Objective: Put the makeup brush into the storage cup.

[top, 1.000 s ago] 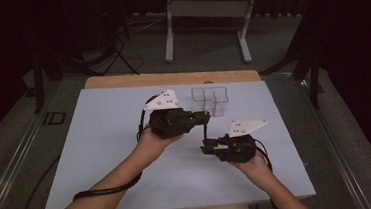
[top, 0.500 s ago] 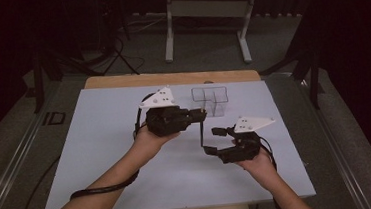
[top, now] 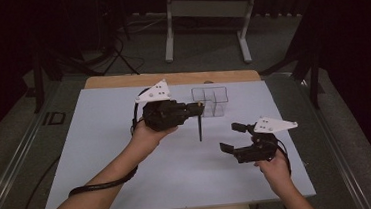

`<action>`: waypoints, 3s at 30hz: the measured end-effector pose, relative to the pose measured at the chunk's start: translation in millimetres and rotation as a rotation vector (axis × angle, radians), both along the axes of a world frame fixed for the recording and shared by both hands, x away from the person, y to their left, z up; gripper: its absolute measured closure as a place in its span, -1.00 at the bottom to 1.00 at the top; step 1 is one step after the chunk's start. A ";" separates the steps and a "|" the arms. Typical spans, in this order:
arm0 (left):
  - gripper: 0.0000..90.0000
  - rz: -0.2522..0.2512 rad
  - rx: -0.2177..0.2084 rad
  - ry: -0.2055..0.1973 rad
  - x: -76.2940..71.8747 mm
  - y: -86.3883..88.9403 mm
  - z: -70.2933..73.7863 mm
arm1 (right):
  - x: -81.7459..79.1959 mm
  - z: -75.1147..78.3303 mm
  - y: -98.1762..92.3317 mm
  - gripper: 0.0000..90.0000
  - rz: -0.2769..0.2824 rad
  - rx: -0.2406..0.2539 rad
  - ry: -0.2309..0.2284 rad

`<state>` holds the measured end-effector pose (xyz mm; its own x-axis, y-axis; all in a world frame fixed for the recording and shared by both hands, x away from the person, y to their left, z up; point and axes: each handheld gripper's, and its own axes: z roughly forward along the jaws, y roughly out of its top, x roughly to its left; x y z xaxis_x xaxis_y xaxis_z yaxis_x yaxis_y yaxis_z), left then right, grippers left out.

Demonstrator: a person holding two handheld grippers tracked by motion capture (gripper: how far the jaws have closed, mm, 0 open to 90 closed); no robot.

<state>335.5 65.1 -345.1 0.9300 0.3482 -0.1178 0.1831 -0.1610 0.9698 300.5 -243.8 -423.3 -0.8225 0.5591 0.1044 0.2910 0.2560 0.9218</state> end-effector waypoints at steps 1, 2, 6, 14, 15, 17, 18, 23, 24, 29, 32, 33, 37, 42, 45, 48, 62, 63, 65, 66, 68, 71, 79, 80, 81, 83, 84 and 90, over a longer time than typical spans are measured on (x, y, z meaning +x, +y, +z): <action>0.88 -0.004 0.000 0.000 0.5 0.6 1.2 | -1.5 -0.3 -2.2 -0.69 -0.018 -0.010 -0.012; 0.88 0.000 -0.003 -0.003 0.4 1.3 2.2 | -3.3 -0.5 -4.0 -0.68 -0.030 -0.018 -0.026; 0.88 0.005 -0.007 0.004 0.9 3.8 5.2 | -8.9 -2.1 -7.8 -0.68 -0.060 -0.029 -0.023; 0.88 0.013 0.015 -0.004 4.6 9.1 17.9 | -17.9 -5.8 -15.7 -0.68 -0.081 -0.003 -0.026; 0.88 0.008 0.010 0.007 5.9 9.8 19.2 | -18.0 -5.5 -16.3 -0.68 -0.081 -0.004 -0.022; 0.88 0.005 0.005 0.014 6.7 10.2 21.9 | -18.3 -5.5 -18.0 -0.68 -0.091 0.002 -0.012; 0.88 0.003 0.008 0.010 6.6 10.0 23.2 | -18.3 -6.0 -18.8 -0.68 -0.094 0.000 -0.010; 0.88 -0.002 0.023 0.006 8.9 7.5 28.4 | -19.3 -5.0 -24.3 -0.68 -0.118 0.041 -0.036; 0.88 0.002 0.020 0.003 9.4 7.1 28.9 | -19.6 -4.2 -25.4 -0.68 -0.126 0.045 -0.049; 0.88 0.006 0.020 -0.010 14.3 6.1 34.5 | -22.3 -2.3 -28.0 -0.68 -0.137 0.050 -0.087; 0.88 0.012 0.019 -0.016 17.3 6.8 40.3 | -23.2 -1.5 -28.7 -0.68 -0.140 0.057 -0.099; 0.88 0.012 0.018 -0.017 18.2 7.1 42.3 | -23.4 -1.3 -28.7 -0.68 -0.139 0.057 -0.101; 0.88 0.010 0.024 -0.027 21.2 7.9 49.9 | -25.3 -1.4 -28.1 -0.68 -0.137 0.050 -0.109; 0.88 0.014 0.028 -0.033 25.6 7.9 56.2 | -27.6 -1.1 -28.6 -0.68 -0.151 0.047 -0.118; 0.88 0.019 0.030 -0.042 28.2 8.6 58.9 | -28.5 -0.2 -29.1 -0.68 -0.163 0.056 -0.116; 0.88 0.026 0.028 -0.042 32.7 9.8 61.0 | -28.7 0.4 -29.5 -0.68 -0.160 0.058 -0.120; 0.88 0.064 0.028 -0.032 56.2 13.6 62.9 | -27.1 0.1 -28.2 -0.68 -0.144 0.050 -0.121; 0.88 0.066 0.033 -0.029 57.7 13.2 63.1 | -27.1 0.0 -28.2 -0.68 -0.145 0.050 -0.123; 0.88 0.069 0.027 -0.028 60.3 12.9 63.5 | -26.9 -0.1 -28.5 -0.68 -0.145 0.053 -0.123; 0.88 0.077 0.026 -0.033 61.3 12.6 63.5 | -27.0 -0.1 -28.6 -0.68 -0.145 0.052 -0.123; 0.88 0.081 0.027 -0.032 64.0 11.5 63.3 | -27.1 -0.2 -28.6 -0.69 -0.144 0.054 -0.123; 0.88 0.090 0.034 -0.032 68.2 8.6 62.3 | -26.9 -0.5 -28.2 -0.69 -0.140 0.052 -0.119; 0.88 0.102 0.038 -0.037 77.5 2.8 63.9 | -26.3 -1.3 -27.0 -0.69 -0.136 0.042 -0.121; 0.88 0.106 0.038 -0.039 78.3 2.1 64.2 | -26.2 -1.4 -27.0 -0.69 -0.135 0.043 -0.120; 0.88 0.106 0.039 -0.036 79.4 1.3 64.7 | -26.1 -1.5 -27.0 -0.69 -0.134 0.043 -0.120; 0.88 0.115 0.037 -0.040 81.0 -0.1 65.8 | -25.7 -1.9 -26.8 -0.69 -0.133 0.045 -0.114; 0.88 0.118 0.040 -0.042 81.6 -1.2 66.5 | -25.6 -2.0 -26.8 -0.69 -0.132 0.046 -0.115; 0.88 0.134 0.036 -0.051 86.9 -6.7 69.9 | -25.1 -1.9 -26.1 -0.69 -0.127 0.044 -0.117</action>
<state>422.4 58.4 -275.2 0.8791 0.4732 -0.0572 0.1564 -0.1731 0.9724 275.5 -269.9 -425.2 -0.7533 0.6566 0.0386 0.2084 0.1827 0.9608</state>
